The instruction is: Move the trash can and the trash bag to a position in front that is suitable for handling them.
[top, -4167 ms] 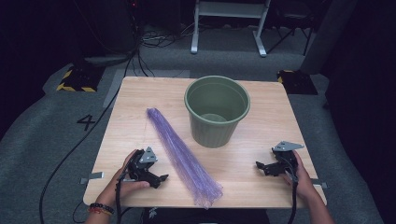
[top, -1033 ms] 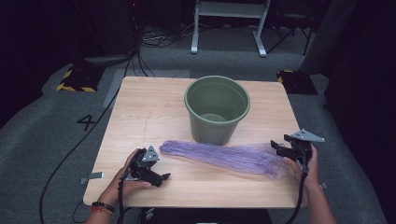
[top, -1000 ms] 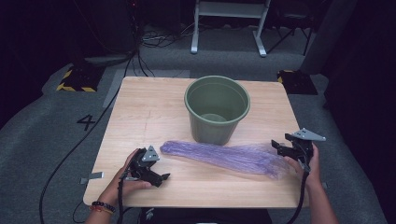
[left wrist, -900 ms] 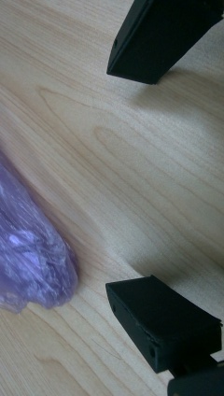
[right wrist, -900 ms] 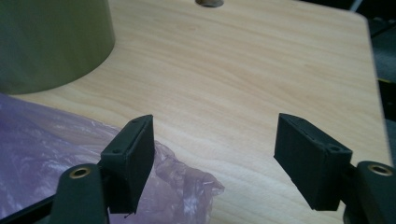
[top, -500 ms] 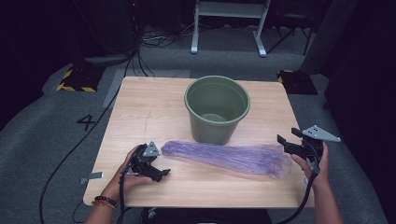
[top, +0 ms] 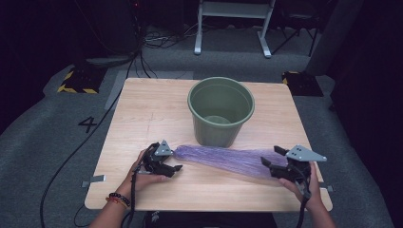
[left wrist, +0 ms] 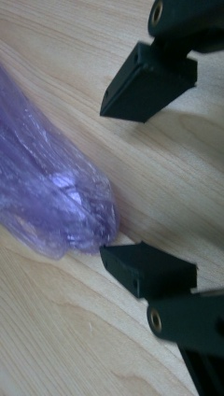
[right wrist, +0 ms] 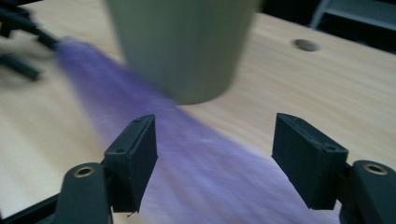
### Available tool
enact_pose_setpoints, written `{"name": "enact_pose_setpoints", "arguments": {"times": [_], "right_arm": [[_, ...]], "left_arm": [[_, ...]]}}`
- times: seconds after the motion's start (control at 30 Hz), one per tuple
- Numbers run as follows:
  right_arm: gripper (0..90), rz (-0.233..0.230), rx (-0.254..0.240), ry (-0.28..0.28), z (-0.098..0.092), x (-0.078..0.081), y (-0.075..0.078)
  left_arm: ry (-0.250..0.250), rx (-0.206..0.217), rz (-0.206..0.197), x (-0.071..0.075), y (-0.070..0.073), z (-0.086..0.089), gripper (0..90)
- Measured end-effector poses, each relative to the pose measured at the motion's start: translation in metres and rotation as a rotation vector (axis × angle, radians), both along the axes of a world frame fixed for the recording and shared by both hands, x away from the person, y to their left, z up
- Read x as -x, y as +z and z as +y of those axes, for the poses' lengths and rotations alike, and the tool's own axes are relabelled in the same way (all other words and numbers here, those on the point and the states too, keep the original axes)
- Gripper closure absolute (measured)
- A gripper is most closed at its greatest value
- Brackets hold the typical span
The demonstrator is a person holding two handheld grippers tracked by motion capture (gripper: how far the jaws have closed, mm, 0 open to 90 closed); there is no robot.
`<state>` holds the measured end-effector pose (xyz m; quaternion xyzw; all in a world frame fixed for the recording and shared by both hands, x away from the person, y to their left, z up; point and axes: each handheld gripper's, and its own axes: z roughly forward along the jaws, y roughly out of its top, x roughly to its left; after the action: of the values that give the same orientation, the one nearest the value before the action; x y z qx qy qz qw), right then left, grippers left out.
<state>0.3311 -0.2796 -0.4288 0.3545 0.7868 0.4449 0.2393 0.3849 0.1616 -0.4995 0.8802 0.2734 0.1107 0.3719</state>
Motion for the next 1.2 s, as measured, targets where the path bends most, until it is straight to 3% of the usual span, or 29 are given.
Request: {"name": "enact_pose_setpoints", "arguments": {"times": [0.1,0.2,0.3,0.37,0.63,0.73,0.77,0.83,0.9,0.97,1.07,1.1,1.2], "right_arm": [[29.6,0.028,0.008,0.059,0.021,0.006,-0.008],[32.4,0.018,0.001,0.035,0.030,0.008,-0.017],[33.8,0.023,0.046,0.053,0.047,0.011,-0.036],[35.5,0.042,0.081,0.049,0.056,0.001,-0.051],[43.3,0.086,0.091,-0.004,0.053,-0.027,-0.066],[56.4,0.075,0.137,-0.011,0.052,-0.039,-0.072],[56.4,0.075,0.137,-0.011,0.052,-0.039,-0.072],[65.0,0.078,0.153,-0.028,0.051,-0.043,-0.073],[73.3,0.060,0.169,-0.024,0.050,-0.045,-0.073],[78.4,0.072,0.173,-0.012,0.049,-0.048,-0.074],[84.5,0.072,0.179,-0.005,0.045,-0.054,-0.074],[85.3,0.074,0.178,-0.002,0.043,-0.056,-0.074],[86.4,0.065,0.190,0.004,0.035,-0.064,-0.074]], "left_arm": [[-0.010,0.002,-0.002,0.000,0.001,-0.001,53.1],[-0.006,-0.002,-0.003,0.001,0.002,-0.003,59.0],[-0.005,-0.006,-0.004,0.001,0.002,-0.005,66.7],[0.004,-0.004,-0.002,0.001,0.003,-0.006,74.6],[0.004,0.019,0.016,0.001,0.002,-0.004,77.0],[0.008,0.027,0.015,0.004,0.001,-0.005,76.8],[0.008,0.027,0.015,0.004,0.001,-0.005,76.2],[0.010,0.022,0.013,0.007,0.002,-0.006,75.9],[0.012,0.015,0.008,0.009,0.002,-0.008,73.2],[0.013,0.009,0.007,0.012,0.002,-0.011,66.9],[0.039,-0.014,-0.011,0.017,0.000,-0.015,37.5],[0.046,-0.012,-0.004,0.018,-0.002,-0.015,21.0],[0.048,-0.003,0.001,0.021,-0.003,-0.011,17.2]]}}
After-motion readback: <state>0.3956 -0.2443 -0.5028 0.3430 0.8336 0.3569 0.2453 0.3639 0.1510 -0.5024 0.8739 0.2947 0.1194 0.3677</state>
